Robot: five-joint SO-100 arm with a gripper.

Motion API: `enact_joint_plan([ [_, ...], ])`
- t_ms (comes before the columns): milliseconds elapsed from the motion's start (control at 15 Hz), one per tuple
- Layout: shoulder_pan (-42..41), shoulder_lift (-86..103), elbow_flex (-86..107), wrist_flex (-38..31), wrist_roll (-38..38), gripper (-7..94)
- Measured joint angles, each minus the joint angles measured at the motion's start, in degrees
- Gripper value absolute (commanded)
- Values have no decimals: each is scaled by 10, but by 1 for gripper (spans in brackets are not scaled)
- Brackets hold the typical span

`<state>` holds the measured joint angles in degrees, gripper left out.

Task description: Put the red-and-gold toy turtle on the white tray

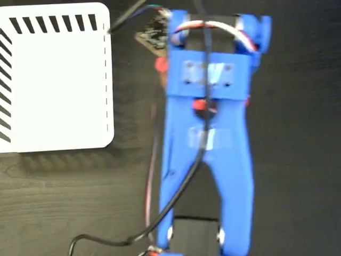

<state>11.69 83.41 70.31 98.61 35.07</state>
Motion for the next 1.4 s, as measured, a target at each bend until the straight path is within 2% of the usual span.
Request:
enact_joint_plan([
  [400,-216,8,-24,-1,-27,0],
  [600,-286,-82,-113,-1,-22,0],
  [1000,-308,-236,-163,-32,-4,0],
  [1400,-311,-258,-183,-34,-4,0],
])
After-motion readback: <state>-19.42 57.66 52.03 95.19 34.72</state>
